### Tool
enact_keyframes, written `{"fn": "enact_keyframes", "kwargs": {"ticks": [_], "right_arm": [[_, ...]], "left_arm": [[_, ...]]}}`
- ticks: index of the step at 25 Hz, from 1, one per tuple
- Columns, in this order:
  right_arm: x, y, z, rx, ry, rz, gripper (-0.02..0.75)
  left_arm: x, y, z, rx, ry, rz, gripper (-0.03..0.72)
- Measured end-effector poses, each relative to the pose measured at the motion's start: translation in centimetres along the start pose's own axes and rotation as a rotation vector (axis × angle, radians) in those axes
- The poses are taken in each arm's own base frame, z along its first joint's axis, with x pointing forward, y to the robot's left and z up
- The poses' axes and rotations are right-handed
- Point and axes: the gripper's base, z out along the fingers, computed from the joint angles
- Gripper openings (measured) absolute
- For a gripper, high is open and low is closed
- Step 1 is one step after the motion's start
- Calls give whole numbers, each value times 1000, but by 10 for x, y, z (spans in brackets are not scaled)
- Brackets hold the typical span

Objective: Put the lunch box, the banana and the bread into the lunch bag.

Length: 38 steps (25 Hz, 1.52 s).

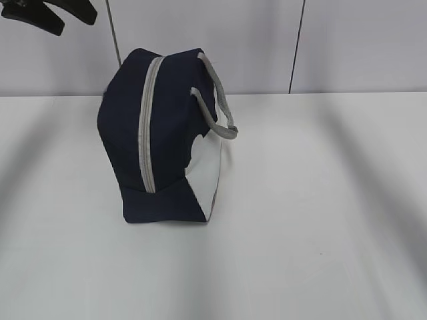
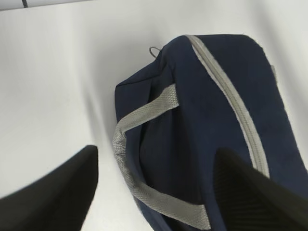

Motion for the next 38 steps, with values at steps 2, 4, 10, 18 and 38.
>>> {"fn": "enact_keyframes", "kwargs": {"ticks": [2,4,10,18,38], "right_arm": [[-1,9,-7,23,-2,6,351],[1,18,-15,66,-7,10,351],[41,31,-37,314,9,-26,351],[89,82,-11,505,94,-266,351],[162,125,-21,634,247,-332,351]], "left_arm": [[0,-4,-8,-1,-14,7,496],[0,-6,-12,-1,-22,11,496],[7,-8,-16,0,-10,-1,496],[46,-12,-15,15,89,-55,496],[200,-72,-85,29,-29,-19,496]]}}
